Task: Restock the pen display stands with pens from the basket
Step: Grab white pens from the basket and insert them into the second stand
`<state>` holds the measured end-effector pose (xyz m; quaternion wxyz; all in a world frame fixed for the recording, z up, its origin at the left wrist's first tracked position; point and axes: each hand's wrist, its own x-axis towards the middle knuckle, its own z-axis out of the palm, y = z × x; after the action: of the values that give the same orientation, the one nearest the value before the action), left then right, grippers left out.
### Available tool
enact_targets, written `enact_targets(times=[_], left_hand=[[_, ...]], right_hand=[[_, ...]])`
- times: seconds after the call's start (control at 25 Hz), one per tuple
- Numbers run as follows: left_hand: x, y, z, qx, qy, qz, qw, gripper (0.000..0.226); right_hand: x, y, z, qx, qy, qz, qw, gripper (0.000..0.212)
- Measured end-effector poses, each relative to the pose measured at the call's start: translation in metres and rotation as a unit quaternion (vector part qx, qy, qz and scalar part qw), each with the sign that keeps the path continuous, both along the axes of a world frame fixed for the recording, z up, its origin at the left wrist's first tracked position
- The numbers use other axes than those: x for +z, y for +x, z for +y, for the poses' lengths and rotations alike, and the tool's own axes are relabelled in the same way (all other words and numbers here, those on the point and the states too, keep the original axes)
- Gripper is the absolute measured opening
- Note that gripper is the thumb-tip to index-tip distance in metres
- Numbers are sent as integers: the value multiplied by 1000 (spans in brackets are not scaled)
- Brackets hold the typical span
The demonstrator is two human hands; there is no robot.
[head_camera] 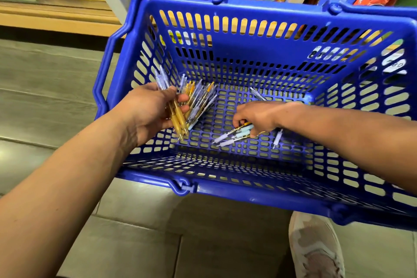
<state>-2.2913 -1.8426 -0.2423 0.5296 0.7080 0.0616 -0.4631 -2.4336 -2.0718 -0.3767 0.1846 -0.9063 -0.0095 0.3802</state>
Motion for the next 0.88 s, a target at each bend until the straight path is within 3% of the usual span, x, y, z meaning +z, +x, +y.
enact_targets(times=[0.48,0.56,0.64,0.76,0.88], left_hand=[[3,-4,-5,-33,-34,47,998,5],[4,-2,-3,-29,-30,41,998,6],[5,-1,-1,-28,-25,32,999,9],[9,3,1,-15,-29,24,999,6],[13,5,0,-8,-44,26,999,5]], right_hand=[[19,-15,-22,218,-107,-89,966,44],[22,-9,-20,186,-105,-14,977,32],[19,0,-13,100,-88,25,991,35],[11,24,13,-55,-37,-89,994,35],[3,50,52,-106,-21,-147,983,73]])
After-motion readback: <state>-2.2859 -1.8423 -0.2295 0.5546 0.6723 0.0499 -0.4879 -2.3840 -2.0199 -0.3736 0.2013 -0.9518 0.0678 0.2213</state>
